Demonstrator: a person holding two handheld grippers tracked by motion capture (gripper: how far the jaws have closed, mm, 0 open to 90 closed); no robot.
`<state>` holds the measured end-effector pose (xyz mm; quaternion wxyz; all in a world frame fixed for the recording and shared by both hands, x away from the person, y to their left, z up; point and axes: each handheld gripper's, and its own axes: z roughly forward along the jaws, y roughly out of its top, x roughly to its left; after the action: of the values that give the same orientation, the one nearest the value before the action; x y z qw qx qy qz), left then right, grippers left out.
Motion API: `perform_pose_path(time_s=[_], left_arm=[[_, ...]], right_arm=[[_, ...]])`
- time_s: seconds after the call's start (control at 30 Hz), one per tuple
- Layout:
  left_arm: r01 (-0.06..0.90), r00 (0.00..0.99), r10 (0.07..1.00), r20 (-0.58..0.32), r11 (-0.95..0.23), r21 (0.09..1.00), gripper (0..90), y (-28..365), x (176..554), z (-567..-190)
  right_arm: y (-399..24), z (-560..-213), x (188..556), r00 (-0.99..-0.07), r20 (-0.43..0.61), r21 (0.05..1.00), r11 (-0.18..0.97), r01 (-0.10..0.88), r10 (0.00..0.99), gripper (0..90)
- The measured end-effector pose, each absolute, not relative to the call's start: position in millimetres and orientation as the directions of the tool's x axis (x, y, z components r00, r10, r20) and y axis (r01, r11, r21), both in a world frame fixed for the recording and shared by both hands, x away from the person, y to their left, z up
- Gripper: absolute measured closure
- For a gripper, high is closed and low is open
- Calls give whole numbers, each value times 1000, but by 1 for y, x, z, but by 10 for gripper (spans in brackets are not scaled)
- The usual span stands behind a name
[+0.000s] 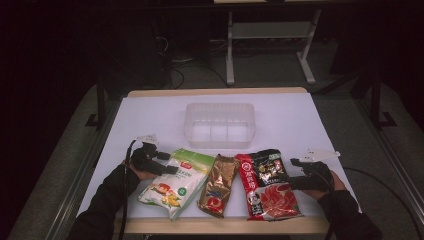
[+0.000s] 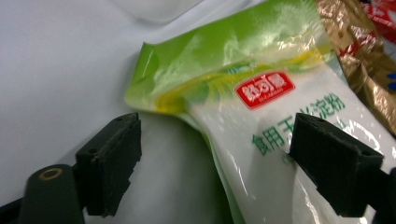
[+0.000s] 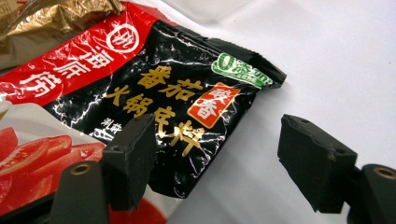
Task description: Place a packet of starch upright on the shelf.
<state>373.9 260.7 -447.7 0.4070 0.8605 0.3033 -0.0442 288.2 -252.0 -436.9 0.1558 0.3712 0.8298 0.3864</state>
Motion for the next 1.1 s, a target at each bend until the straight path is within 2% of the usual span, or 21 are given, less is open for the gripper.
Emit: perform_pose_path(time_s=[0.23, 0.4, 0.47, 0.6, 0.83, 1.0, 1.1], left_arm=[[537, 830, 472, -298, -528, 658, 23, 240, 369, -447], [527, 844, 429, -322, -551, 647, 38, 232, 362, -446], [541, 838, 412, -357, -547, 639, 142, 233, 362, -445], [554, 831, 406, -380, -550, 624, 264, 234, 364, -444], [543, 836, 315, -449, -587, 600, 664, 233, 362, -446], [515, 853, 283, -438, -588, 623, 807, 234, 358, -442], [496, 868, 309, -389, -568, 657, 839, 235, 350, -435]], right_arm=[[-249, -438, 289, -692, 35, 753, 436, 492, 721, 281], [-249, -438, 288, -703, 50, 748, 440, 497, 709, 281], [-250, -438, 288, -702, 52, 748, 438, 499, 710, 283], [-251, -439, 289, -704, 56, 739, 445, 505, 708, 287], [-250, -440, 290, -707, 63, 734, 448, 511, 704, 292], [-251, -440, 290, -711, 60, 735, 451, 506, 701, 296], [-253, -440, 290, -710, 60, 738, 447, 505, 702, 299]])
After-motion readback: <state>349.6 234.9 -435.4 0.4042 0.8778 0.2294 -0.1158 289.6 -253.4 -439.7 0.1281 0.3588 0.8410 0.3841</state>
